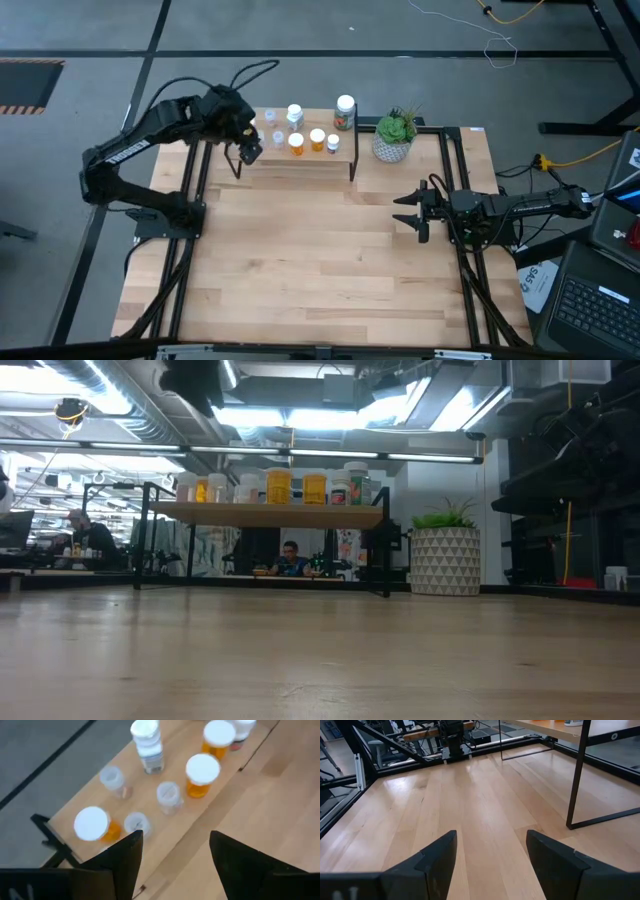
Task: Pick and place medicine bottles onto shelf by color
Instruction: Return to Home Position
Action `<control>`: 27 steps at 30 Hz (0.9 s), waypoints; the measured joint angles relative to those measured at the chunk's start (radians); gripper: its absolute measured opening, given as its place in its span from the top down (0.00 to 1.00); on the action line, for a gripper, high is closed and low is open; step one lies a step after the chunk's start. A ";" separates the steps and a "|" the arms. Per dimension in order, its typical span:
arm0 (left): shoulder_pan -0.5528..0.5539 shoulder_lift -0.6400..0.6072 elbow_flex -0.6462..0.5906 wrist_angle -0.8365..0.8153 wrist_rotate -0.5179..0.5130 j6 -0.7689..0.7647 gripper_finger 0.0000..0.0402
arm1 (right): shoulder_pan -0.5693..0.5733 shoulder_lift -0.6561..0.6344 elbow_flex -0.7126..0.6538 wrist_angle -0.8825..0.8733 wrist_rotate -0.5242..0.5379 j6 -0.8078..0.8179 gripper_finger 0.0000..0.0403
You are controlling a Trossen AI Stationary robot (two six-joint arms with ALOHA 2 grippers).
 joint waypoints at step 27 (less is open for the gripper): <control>-0.265 -0.957 -0.929 0.659 0.087 -0.079 0.44 | 0.000 0.000 0.000 0.000 0.000 0.000 0.40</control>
